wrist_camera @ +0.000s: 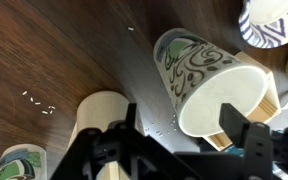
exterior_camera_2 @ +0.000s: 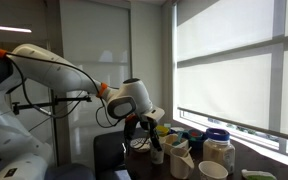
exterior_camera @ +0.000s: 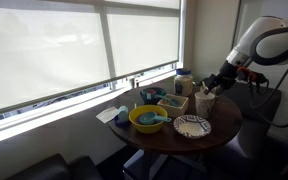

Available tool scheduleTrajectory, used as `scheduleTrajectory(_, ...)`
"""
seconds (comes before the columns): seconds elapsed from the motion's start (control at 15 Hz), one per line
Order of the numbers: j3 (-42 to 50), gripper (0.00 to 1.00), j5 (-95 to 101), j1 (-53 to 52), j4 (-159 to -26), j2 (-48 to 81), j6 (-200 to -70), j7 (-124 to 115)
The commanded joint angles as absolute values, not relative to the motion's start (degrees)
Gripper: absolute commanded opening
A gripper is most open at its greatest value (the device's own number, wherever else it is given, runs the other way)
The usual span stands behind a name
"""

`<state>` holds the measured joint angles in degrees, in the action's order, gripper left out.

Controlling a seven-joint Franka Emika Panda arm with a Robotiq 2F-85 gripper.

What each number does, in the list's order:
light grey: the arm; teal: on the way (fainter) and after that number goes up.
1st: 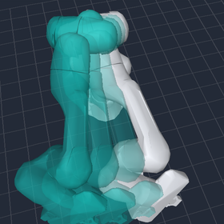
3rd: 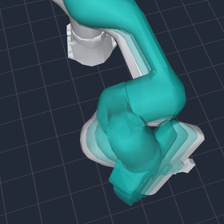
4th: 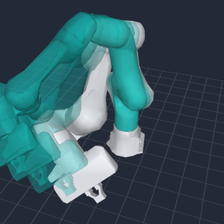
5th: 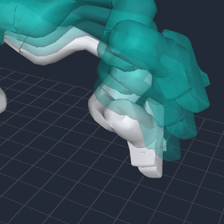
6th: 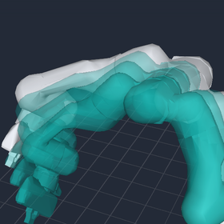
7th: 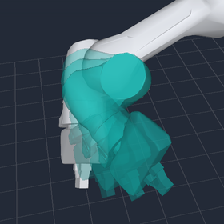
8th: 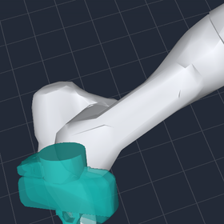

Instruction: Put the cup into the jar

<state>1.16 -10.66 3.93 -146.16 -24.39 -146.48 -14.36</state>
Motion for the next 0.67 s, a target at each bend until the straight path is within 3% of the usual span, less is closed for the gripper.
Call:
scheduleTrajectory(0.0, 1.2, 0.53, -12.21, 2.9, -146.38, -21.65, -151.23, -13.95)
scheduleTrajectory(0.47, 1.95, 0.04, -11.69, 2.42, -146.14, -23.86, -145.6, -11.78)
scheduleTrajectory(0.6, 2.68, 0.0, -11.65, 2.48, -146.32, -25.73, -143.26, -9.91)
